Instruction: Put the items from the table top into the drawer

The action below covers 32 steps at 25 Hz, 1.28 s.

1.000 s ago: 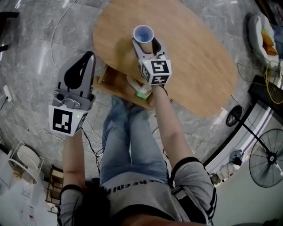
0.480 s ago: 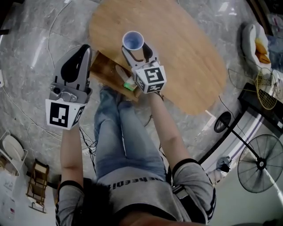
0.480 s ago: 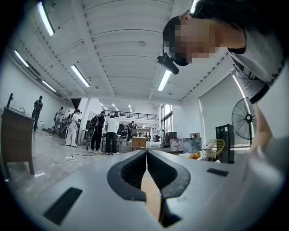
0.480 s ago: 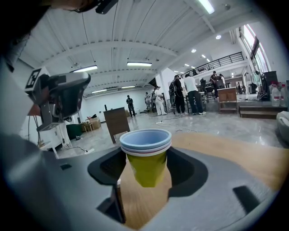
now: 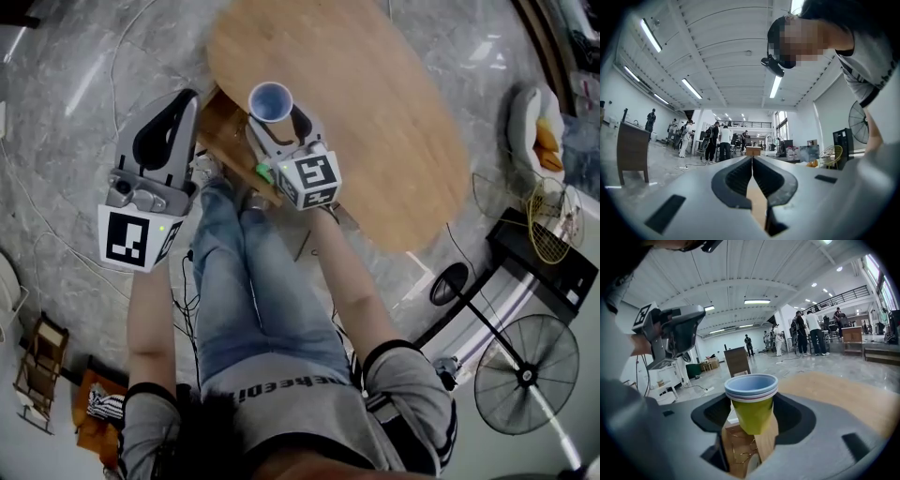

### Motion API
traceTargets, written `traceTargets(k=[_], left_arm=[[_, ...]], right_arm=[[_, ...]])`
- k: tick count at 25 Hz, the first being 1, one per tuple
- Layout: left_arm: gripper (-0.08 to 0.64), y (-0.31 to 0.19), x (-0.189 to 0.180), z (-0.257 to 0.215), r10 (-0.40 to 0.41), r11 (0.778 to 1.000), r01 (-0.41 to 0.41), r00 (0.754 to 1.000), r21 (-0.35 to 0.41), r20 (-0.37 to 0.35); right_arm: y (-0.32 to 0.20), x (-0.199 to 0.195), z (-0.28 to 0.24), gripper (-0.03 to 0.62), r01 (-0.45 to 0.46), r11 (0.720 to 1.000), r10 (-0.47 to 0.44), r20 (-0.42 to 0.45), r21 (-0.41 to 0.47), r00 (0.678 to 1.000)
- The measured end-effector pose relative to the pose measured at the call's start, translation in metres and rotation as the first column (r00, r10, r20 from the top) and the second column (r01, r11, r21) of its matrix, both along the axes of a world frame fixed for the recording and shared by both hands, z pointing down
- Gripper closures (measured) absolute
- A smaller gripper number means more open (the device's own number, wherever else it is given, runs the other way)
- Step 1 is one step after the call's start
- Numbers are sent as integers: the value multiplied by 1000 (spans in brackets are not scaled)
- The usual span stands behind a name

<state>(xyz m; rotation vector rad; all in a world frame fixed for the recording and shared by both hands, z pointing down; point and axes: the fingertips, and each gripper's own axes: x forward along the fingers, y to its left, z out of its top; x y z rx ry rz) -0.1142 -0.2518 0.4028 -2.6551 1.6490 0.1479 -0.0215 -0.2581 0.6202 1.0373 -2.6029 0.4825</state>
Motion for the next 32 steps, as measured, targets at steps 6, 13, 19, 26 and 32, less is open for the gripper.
traceTargets(k=[6, 13, 19, 26, 32], left_arm=[[548, 20, -32, 4, -68, 998, 68, 998, 6, -12], [548, 47, -62, 41, -48, 998, 49, 998, -48, 29], [548, 63, -79, 70, -19, 997, 21, 999, -77, 31], [548, 67, -99, 94, -1, 994, 4, 1000, -108, 29], [548, 65, -107, 107, 7, 992, -3, 999, -128, 34]], right_arm=[[31, -43, 31, 311, 110, 993, -112, -33, -38, 993], [53, -84, 72, 311, 150, 985, -155, -66, -83, 986], [61, -103, 125, 310, 130, 984, -148, -145, -125, 978], [61, -110, 169, 310, 87, 984, -119, -214, -154, 970], [48, -114, 192, 310, 53, 983, -94, -229, -177, 969]])
